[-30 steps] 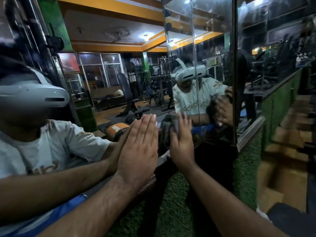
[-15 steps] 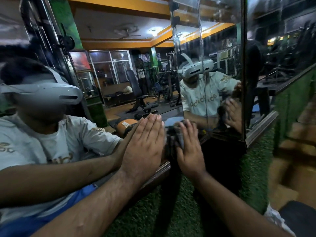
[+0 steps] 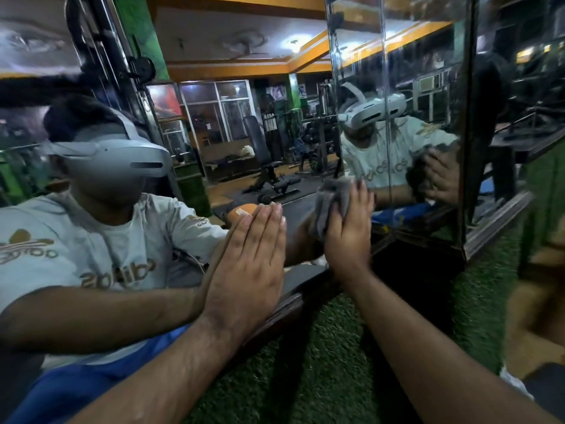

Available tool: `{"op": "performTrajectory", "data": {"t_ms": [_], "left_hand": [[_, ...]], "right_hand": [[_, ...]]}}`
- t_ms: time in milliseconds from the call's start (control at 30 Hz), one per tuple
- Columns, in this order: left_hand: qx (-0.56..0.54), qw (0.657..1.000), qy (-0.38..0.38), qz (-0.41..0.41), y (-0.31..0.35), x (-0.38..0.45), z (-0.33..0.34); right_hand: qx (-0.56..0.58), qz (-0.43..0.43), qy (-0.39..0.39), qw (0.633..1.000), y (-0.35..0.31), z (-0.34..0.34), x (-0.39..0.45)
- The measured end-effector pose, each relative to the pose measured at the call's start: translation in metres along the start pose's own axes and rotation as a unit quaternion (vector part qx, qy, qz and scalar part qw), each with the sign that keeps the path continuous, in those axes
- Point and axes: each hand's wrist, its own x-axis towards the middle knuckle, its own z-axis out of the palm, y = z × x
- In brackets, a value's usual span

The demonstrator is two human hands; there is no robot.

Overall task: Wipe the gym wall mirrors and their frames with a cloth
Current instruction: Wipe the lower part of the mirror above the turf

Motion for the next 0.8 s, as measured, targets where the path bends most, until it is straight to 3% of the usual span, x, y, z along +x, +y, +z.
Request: {"op": "performTrajectory", "data": {"t_ms": [33, 67, 167, 233, 267, 367, 400, 433, 533, 567, 633, 733, 800], "left_hand": [[-0.001, 1.000, 0.001, 0.000, 0.001, 0.000, 0.000], [-0.001, 1.000, -0.002, 0.000, 0.001, 0.000, 0.000], [-0.009, 1.000, -0.009, -0.004, 0.000, 0.000, -0.003], [-0.017, 1.000, -0.010, -0.007, -0.001, 0.000, -0.004], [-0.021, 1.000, -0.014, -0.007, -0.001, 0.001, -0.006], [-0.016, 1.000, -0.020, 0.003, -0.004, 0.001, -0.007], [-0.012, 1.000, -0.022, 0.006, -0.004, 0.000, -0.007], [-0.009, 1.000, -0.027, 0.008, -0.004, -0.001, -0.007], [-0.003, 0.999, -0.026, 0.020, -0.004, -0.002, -0.004], [-0.005, 1.000, -0.023, 0.020, -0.004, -0.003, -0.004], [-0.009, 1.000, -0.014, 0.016, -0.004, -0.003, -0.004], [-0.040, 0.999, -0.010, 0.011, -0.004, -0.005, -0.008], [-0.052, 0.998, -0.017, 0.013, -0.002, -0.015, -0.011]], "right_hand": [[0.022, 0.055, 0.009, 0.998, -0.015, 0.003, 0.007], [0.023, 0.055, 0.005, 0.998, -0.028, 0.006, 0.012], [-0.021, -0.160, -0.051, 0.986, -0.036, 0.007, -0.002], [-0.057, -0.236, -0.068, 0.968, -0.011, -0.002, -0.006], [-0.060, -0.211, -0.054, 0.974, -0.001, -0.006, -0.003], [0.013, 0.054, 0.010, 0.998, -0.018, -0.003, 0.007], [0.020, 0.081, 0.006, 0.997, -0.034, 0.001, 0.006], [0.008, 0.041, -0.010, 0.999, -0.047, 0.005, 0.001], [-0.025, -0.185, -0.080, 0.979, -0.039, 0.007, -0.021], [-0.042, -0.211, -0.081, 0.973, -0.023, 0.004, -0.029], [-0.056, -0.153, -0.053, 0.985, 0.009, -0.001, -0.042], [0.008, 0.073, -0.013, 0.997, -0.001, 0.001, -0.041], [0.029, 0.083, -0.026, 0.996, -0.025, 0.004, -0.040]]}}
